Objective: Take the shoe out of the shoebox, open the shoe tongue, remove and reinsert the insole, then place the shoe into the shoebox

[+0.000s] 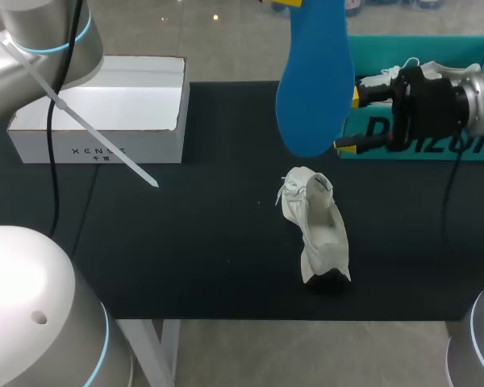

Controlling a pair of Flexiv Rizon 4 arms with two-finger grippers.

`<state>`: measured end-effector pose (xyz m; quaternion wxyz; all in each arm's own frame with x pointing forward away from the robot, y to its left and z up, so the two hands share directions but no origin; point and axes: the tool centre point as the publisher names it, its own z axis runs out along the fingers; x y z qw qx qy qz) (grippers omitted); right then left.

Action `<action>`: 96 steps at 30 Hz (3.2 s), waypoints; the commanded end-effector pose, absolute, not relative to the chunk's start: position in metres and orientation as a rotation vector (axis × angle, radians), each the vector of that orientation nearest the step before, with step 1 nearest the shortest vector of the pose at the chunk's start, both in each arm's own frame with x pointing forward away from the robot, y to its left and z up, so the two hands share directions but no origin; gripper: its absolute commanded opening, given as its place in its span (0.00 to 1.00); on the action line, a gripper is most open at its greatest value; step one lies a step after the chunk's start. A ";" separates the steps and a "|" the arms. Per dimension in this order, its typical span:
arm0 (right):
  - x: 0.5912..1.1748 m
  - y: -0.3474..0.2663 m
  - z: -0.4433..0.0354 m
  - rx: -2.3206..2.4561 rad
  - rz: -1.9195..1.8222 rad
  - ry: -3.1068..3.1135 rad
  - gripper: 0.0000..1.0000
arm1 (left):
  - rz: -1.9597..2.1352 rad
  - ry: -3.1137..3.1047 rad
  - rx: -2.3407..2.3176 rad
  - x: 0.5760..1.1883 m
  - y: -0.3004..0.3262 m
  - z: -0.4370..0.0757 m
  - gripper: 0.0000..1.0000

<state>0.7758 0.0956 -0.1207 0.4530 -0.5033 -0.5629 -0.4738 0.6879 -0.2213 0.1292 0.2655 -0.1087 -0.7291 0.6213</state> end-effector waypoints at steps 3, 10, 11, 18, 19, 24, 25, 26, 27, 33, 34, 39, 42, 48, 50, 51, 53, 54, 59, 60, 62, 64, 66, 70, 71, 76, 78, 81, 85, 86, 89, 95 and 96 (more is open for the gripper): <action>0.761 0.112 -0.121 -1.244 -1.165 -1.384 1.00 | 1.678 -1.972 -0.291 0.687 -0.221 0.129 0.00; 0.763 0.121 -0.116 -1.256 -1.184 -1.356 1.00 | 1.678 -1.972 -0.291 0.687 -0.221 0.129 0.00; 0.764 0.121 -0.116 -1.254 -1.190 -1.342 1.00 | 1.678 -1.972 -0.291 0.687 -0.221 0.129 0.00; 0.776 0.125 -0.116 -1.262 -1.229 -1.289 1.00 | 1.678 -1.972 -0.291 0.687 -0.221 0.129 0.00; 0.779 0.125 -0.117 -1.275 -1.235 -1.287 1.00 | 1.678 -1.972 -0.291 0.687 -0.221 0.129 0.00; 0.797 0.119 -0.113 -1.298 -1.253 -1.261 1.00 | 1.678 -1.972 -0.291 0.687 -0.221 0.129 0.00; 0.801 0.118 -0.111 -1.298 -1.254 -1.256 1.00 | 1.678 -1.972 -0.291 0.687 -0.221 0.129 0.00; 0.805 0.117 -0.109 -1.302 -1.258 -1.254 1.00 | 1.678 -1.972 -0.291 0.687 -0.221 0.129 0.00; 0.808 0.116 -0.107 -1.304 -1.259 -1.254 1.00 | 1.678 -1.972 -0.291 0.687 -0.221 0.129 0.00; 0.826 0.118 -0.095 -1.303 -1.258 -1.260 1.00 | 1.678 -1.972 -0.291 0.687 -0.221 0.129 0.00; 0.829 0.118 -0.094 -1.303 -1.259 -1.260 1.00 | 1.678 -1.972 -0.291 0.687 -0.221 0.129 0.00; 0.837 0.115 -0.094 -1.325 -1.272 -1.270 1.00 | 1.678 -1.972 -0.291 0.687 -0.221 0.129 0.00; 0.837 0.115 -0.094 -1.325 -1.272 -1.270 1.00 | 1.678 -1.972 -0.291 0.687 -0.221 0.129 0.00; 0.837 0.115 -0.094 -1.325 -1.272 -1.270 1.00 | 1.678 -1.972 -0.291 0.687 -0.221 0.129 0.00; 0.837 0.115 -0.094 -1.325 -1.272 -1.270 1.00 | 1.678 -1.972 -0.291 0.687 -0.221 0.129 0.00; 0.837 0.115 -0.094 -1.325 -1.272 -1.270 1.00 | 1.678 -1.972 -0.291 0.687 -0.221 0.129 0.00; 0.837 0.115 -0.094 -1.325 -1.272 -1.270 1.00 | 1.678 -1.972 -0.291 0.687 -0.221 0.129 0.00; 0.837 0.115 -0.094 -1.325 -1.272 -1.270 1.00 | 1.678 -1.972 -0.291 0.687 -0.221 0.129 0.00; 0.837 0.115 -0.094 -1.325 -1.272 -1.270 1.00 | 1.678 -1.972 -0.291 0.687 -0.221 0.129 0.00; 0.837 0.115 -0.094 -1.325 -1.272 -1.270 1.00 | 1.678 -1.972 -0.291 0.687 -0.221 0.129 0.00; 0.837 0.115 -0.094 -1.325 -1.272 -1.270 1.00 | 1.678 -1.972 -0.291 0.687 -0.221 0.129 0.00; 0.837 0.115 -0.094 -1.325 -1.272 -1.270 1.00 | 1.678 -1.972 -0.291 0.687 -0.221 0.129 0.00; 0.837 0.115 -0.094 -1.325 -1.272 -1.270 1.00 | 1.678 -1.972 -0.291 0.687 -0.221 0.129 0.00; 0.837 0.115 -0.094 -1.325 -1.272 -1.270 1.00 | 1.678 -1.972 -0.291 0.687 -0.221 0.129 0.00; 0.837 0.115 -0.094 -1.325 -1.272 -1.270 1.00 | 1.678 -1.972 -0.291 0.687 -0.221 0.129 0.00; 0.837 0.115 -0.094 -1.325 -1.272 -1.270 1.00 | 1.692 -2.124 -0.418 0.679 -0.217 0.131 0.00; 0.837 0.115 -0.094 -1.325 -1.272 -1.270 1.00 | 1.644 -2.242 -0.535 0.669 -0.215 0.129 0.00; 0.837 0.115 -0.094 -1.325 -1.272 -1.270 1.00 | 1.636 -2.347 -0.625 0.654 -0.208 0.121 0.00; 0.837 0.115 -0.094 -1.325 -1.272 -1.270 1.00 | 1.700 -2.465 -0.625 0.638 -0.195 0.106 0.00; 0.837 0.115 -0.094 -1.325 -1.272 -1.270 1.00 | 1.684 -2.483 -0.657 0.635 -0.194 0.101 0.00; 0.837 0.115 -0.094 -1.325 -1.272 -1.270 1.00 | 1.644 -2.509 -0.756 0.627 -0.195 0.084 0.00; 0.837 0.115 -0.094 -1.325 -1.272 -1.270 1.00 | 1.684 -2.477 -0.876 0.616 -0.194 0.047 0.00; 0.837 0.115 -0.094 -1.325 -1.272 -1.270 1.00 | 1.694 -2.471 -0.884 0.616 -0.195 0.043 0.00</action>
